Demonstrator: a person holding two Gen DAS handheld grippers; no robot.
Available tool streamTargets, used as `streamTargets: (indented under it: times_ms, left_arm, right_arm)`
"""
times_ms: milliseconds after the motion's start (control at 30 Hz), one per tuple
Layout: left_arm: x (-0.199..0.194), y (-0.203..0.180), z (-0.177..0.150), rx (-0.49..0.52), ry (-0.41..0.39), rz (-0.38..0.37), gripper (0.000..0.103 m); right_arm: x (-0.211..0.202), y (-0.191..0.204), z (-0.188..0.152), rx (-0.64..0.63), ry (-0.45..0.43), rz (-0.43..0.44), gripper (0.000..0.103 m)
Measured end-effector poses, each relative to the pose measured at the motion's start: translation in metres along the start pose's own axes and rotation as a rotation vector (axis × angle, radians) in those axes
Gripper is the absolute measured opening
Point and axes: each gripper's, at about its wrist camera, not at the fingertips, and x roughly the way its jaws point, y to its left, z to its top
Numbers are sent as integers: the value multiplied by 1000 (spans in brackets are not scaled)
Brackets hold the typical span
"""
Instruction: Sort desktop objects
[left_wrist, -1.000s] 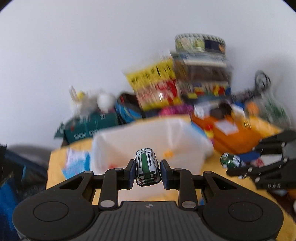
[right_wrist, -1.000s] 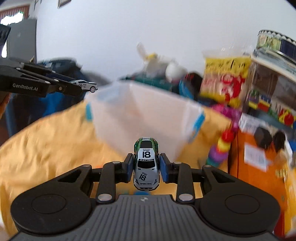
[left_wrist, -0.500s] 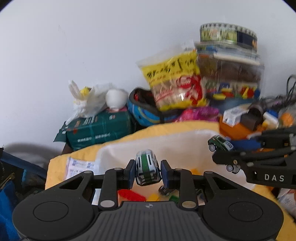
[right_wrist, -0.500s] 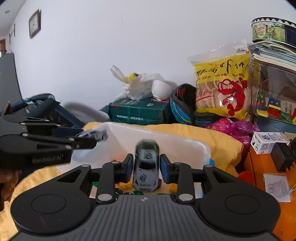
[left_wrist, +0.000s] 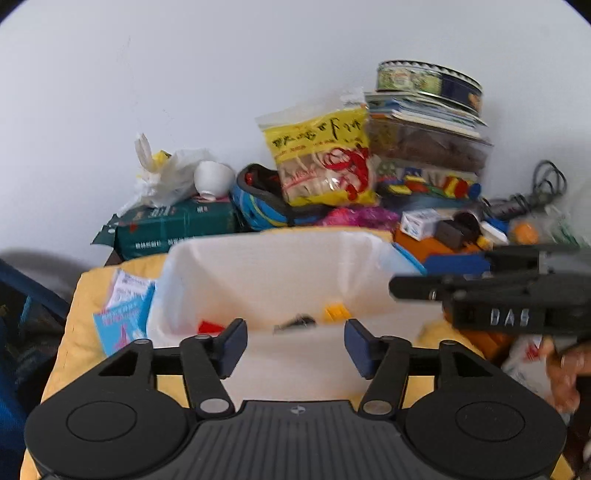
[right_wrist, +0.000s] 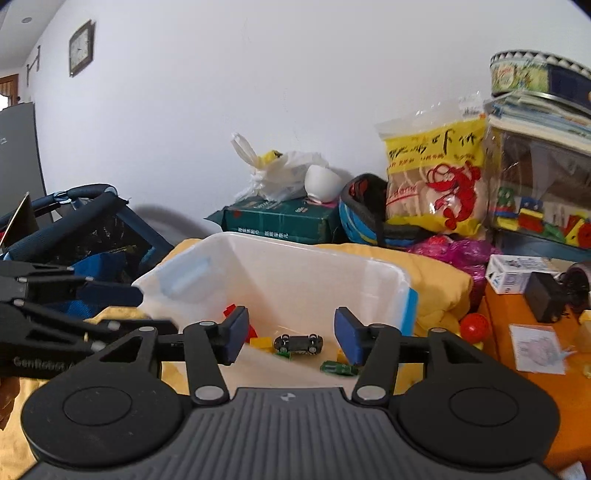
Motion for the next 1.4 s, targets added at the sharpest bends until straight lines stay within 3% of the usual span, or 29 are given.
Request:
streamTargets:
  times_ms: [167, 333, 467, 600, 767, 933, 1167, 1300, 1400]
  left_arm:
    - [-21, -16, -43, -17, 5, -37, 64]
    - [-22, -33, -89, -50, 137, -51, 65]
    - [-28, -48, -108, -4, 196, -27, 65]
    - [-30, -58, -112, 16, 204, 5, 65]
    - [-30, -66, -114, -1, 251, -57, 65]
    - [-31, -75, -114, 26, 254, -20, 65]
    - [-30, -85, -120, 12, 279, -44, 65]
    - [-29, -95, -122, 47, 287, -15, 65]
    - [-29, -101, -124, 55, 294, -14, 65]
  right_arm:
    - [-16, 2, -27, -21, 54, -3, 62]
    - [-20, 2, -67, -7, 168, -18, 62]
    - [-28, 3, -92, 5, 230, -18, 62]
    - [-35, 6, -106, 14, 264, -3, 63]
    - [-43, 16, -115, -26, 271, 30, 64]
    - [-52, 22, -121, -91, 266, 52, 66]
    - [-55, 15, -129, -96, 296, 79, 66]
    - [-58, 10, -132, -110, 302, 88, 66]
    - [-60, 8, -136, -143, 310, 103, 60]
